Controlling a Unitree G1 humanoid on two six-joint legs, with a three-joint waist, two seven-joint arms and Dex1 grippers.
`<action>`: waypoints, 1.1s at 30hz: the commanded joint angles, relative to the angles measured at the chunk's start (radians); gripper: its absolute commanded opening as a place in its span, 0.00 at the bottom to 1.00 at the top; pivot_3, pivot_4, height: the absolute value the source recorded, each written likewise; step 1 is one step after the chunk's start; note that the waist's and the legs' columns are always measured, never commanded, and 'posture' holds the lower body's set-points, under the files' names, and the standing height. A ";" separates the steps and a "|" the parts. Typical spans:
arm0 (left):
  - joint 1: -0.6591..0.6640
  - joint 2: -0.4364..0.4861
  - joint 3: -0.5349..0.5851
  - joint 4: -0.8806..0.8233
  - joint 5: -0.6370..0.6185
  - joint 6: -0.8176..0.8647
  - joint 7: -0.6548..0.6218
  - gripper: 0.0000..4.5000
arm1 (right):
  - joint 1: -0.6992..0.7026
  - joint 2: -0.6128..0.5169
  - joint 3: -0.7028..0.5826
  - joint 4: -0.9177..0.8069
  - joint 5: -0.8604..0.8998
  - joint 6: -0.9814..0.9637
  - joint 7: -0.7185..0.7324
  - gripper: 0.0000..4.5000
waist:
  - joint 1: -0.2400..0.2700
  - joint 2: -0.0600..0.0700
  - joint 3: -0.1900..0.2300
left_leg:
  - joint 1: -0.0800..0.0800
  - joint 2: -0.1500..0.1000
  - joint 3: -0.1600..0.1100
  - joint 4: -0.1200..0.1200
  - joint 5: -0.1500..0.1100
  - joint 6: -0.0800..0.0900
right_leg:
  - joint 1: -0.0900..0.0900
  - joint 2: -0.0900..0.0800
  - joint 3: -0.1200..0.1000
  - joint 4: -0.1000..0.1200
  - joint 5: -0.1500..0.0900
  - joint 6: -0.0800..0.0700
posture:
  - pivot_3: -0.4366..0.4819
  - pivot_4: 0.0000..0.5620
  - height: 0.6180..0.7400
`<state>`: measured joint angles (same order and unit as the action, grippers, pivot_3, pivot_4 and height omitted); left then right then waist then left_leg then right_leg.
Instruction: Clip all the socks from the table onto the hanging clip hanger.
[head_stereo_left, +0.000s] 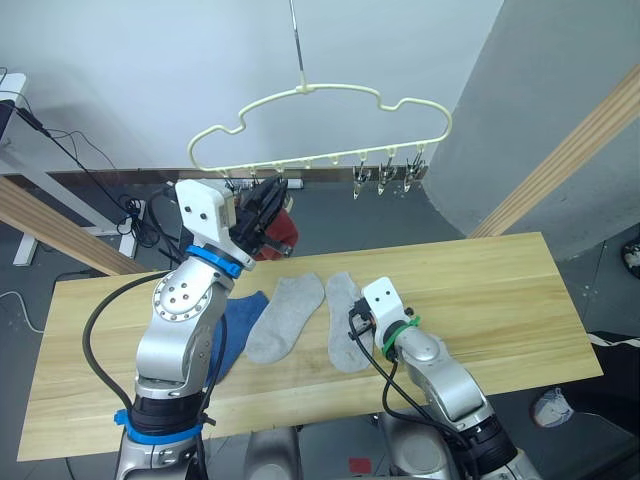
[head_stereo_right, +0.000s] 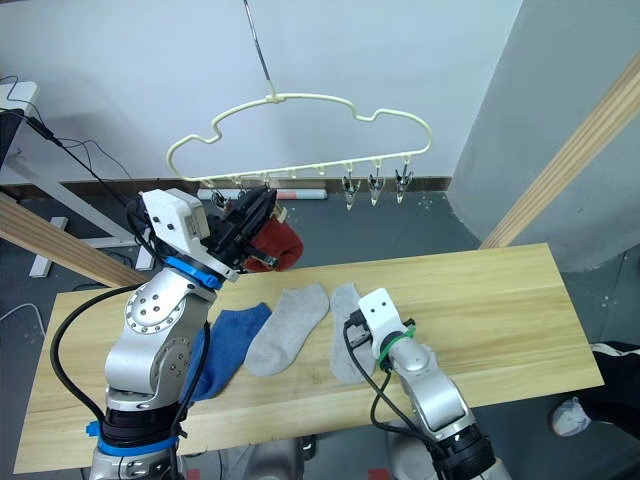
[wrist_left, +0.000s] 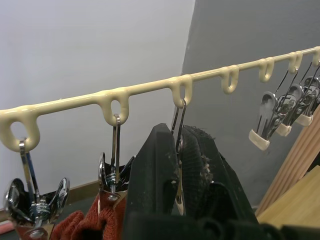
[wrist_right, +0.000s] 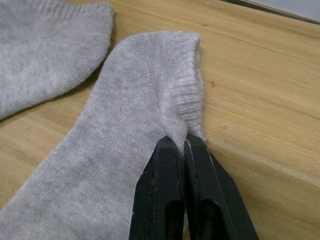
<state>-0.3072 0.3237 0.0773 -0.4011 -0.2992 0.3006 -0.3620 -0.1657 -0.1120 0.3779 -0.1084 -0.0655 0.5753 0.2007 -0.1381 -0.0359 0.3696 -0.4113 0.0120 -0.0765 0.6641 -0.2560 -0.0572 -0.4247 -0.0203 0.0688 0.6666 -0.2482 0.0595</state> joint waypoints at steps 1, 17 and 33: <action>0.009 0.004 0.017 -0.053 -0.072 0.045 -0.025 0.01 | -0.001 -0.096 0.010 -0.104 -0.028 -0.031 0.081 0.00 | 0.001 0.000 0.000 | 0.000 0.000 0.000 0.000 0.000 0.000 | 0.000 0.000 0.000 0.000 0.000 0.000 | 0.26 0.61 1.00; -0.082 0.054 0.117 -0.093 -0.411 0.325 -0.029 0.01 | -0.256 -0.308 -0.052 -0.160 0.075 -0.399 0.460 0.00 | -0.001 0.000 0.000 | 0.000 0.000 0.000 0.000 0.000 0.000 | 0.000 0.000 0.000 0.000 0.000 0.000 | 0.24 0.62 1.00; -0.072 0.082 0.121 -0.106 -0.449 0.363 -0.018 0.01 | -0.290 -0.236 -0.075 -0.089 0.071 -0.488 0.458 0.00 | 0.001 0.000 0.000 | 0.000 0.000 -0.001 0.000 0.000 0.000 | 0.000 0.000 -0.001 0.001 0.000 0.000 | 0.26 0.60 1.00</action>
<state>-0.3826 0.3957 0.1845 -0.4647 -0.7316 0.6697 -0.3810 -0.4485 -0.3527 0.3300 -0.1742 -0.0084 0.1141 0.6653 -0.1367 -0.0355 0.3700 -0.4117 0.0121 -0.0770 0.6644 -0.2560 -0.0572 -0.4246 -0.0207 0.0681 0.6671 -0.2479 0.0593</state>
